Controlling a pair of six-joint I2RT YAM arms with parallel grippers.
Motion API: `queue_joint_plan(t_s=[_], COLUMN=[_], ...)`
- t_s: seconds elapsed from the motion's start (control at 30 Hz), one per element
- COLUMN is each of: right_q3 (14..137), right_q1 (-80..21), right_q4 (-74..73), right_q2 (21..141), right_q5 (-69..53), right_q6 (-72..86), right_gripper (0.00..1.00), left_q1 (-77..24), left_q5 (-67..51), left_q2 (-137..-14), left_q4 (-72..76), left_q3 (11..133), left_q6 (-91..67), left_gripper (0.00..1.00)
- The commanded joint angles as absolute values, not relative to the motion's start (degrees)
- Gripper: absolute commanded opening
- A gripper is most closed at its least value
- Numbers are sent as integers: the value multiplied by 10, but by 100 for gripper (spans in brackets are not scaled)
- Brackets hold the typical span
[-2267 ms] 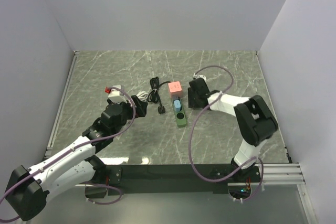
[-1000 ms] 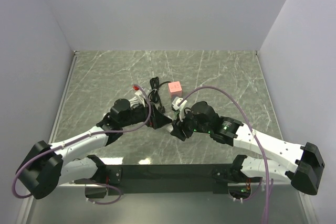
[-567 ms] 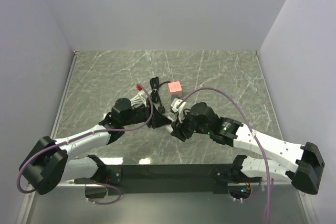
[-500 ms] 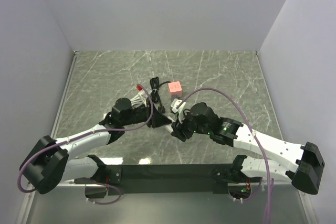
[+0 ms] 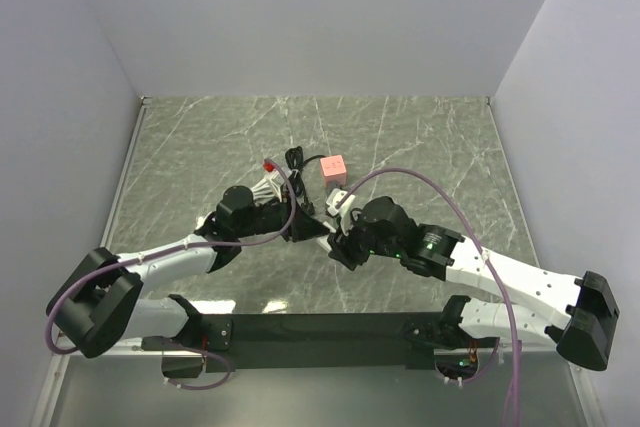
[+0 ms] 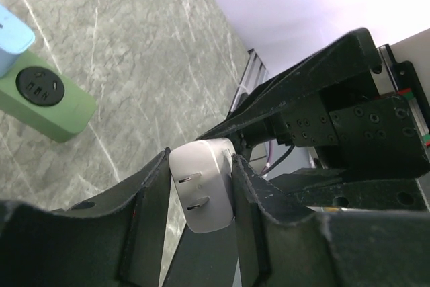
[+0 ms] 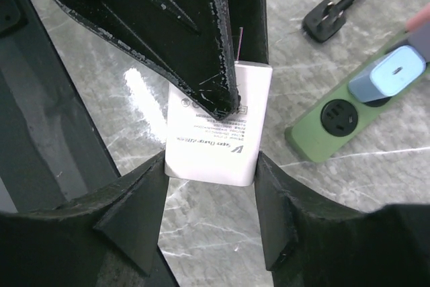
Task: Insert the plug
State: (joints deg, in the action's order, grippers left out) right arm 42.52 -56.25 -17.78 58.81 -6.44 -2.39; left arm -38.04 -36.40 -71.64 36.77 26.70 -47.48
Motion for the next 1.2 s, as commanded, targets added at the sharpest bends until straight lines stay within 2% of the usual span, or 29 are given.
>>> queue_joint_plan(t_s=[0.0, 0.03, 0.07, 0.1, 0.3, 0.5, 0.9, 1.17], right_q3=[463, 464, 464, 465, 468, 447, 295, 268], right_q1=[-562, -562, -562, -561, -548, -507, -448, -446], right_q4=[-153, -154, -154, -153, -144, -51, 352, 487], right_q2=[565, 563, 559, 556, 512, 468, 426, 453], right_q5=[-24, -16, -7, -1, 18, -67, -215, -257], right_q6=[-4, -3, -1, -1, 38, 106, 287, 344], right_gripper=[60, 67, 90, 91, 94, 94, 90, 87], left_q1=[-381, -377, -375, -372, -337, -320, -316, -316], left_q5=[-396, -393, -388, -380, -343, -332, -277, -283], left_q2=[-711, -708, -703, -699, -645, -617, -540, -550], left_q4=[445, 458, 471, 482, 472, 495, 536, 610], left_q3=[275, 274, 272, 272, 279, 280, 300, 303], left_q6=[-495, -501, -511, -514, -508, -517, -522, -562], left_gripper=[1, 1, 0, 1, 1, 0, 0, 1])
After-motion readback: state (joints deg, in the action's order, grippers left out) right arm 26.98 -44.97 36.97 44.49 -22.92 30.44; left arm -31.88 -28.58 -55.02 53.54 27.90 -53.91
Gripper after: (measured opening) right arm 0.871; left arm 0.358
